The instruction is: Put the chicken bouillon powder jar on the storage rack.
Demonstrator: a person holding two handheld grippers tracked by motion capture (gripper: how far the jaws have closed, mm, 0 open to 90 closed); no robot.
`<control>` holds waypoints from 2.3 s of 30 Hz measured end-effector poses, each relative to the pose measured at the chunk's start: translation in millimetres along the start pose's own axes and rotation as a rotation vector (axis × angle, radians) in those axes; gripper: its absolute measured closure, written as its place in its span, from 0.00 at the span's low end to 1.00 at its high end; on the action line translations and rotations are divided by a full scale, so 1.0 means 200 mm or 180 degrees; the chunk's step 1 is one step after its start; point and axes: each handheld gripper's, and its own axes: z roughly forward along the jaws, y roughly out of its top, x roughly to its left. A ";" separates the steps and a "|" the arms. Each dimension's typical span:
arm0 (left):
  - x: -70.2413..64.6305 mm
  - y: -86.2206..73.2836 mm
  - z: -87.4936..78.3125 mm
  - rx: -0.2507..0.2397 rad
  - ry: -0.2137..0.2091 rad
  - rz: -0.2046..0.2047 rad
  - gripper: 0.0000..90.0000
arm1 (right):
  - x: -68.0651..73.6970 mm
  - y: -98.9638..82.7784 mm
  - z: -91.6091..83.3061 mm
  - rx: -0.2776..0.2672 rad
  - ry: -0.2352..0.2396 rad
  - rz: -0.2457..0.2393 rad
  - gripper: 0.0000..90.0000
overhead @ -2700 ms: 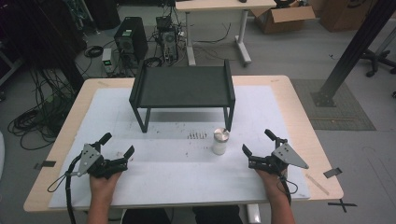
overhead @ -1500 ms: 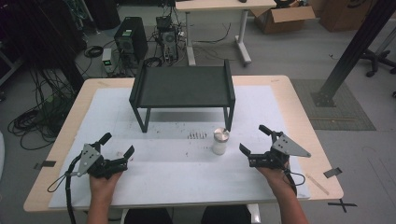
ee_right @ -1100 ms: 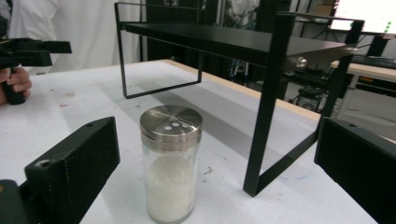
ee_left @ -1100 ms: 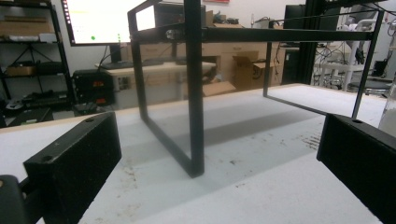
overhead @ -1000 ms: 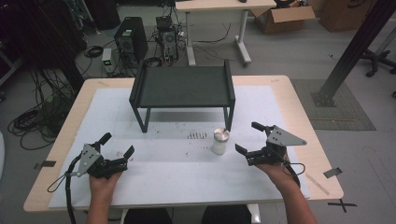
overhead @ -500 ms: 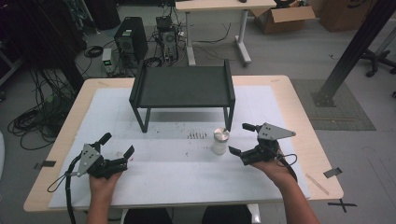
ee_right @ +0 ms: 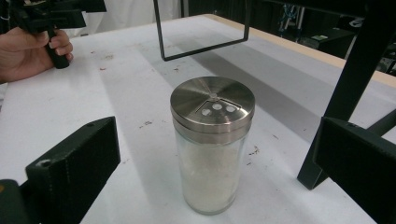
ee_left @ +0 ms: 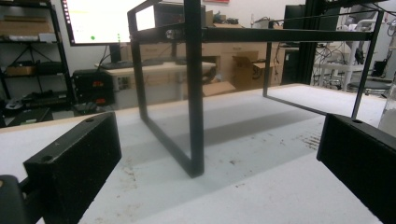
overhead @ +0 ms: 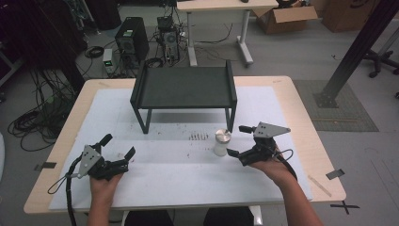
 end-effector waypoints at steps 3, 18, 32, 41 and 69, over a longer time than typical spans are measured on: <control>0.00 0.00 0.00 -0.0001 0.0005 0.0007 0.00 | 0.00 0.00 0.01 0.0025 0.0012 0.0006 0.00; 0.00 0.00 0.00 -0.0008 0.0000 0.0002 0.00 | -0.03 -0.01 0.07 0.0219 0.0085 0.0142 0.01; 0.00 0.00 0.00 -0.0008 0.0000 0.0004 0.00 | -0.03 -0.01 0.12 0.0378 0.0090 0.0156 0.01; 0.00 0.00 0.00 -0.0012 -0.0002 0.0002 0.00 | -0.02 0.00 0.16 0.0442 0.0103 0.0142 0.01; 0.00 0.00 0.00 -0.0014 -0.0004 0.0005 0.00 | -0.03 0.01 0.24 0.0647 0.0085 0.0167 0.13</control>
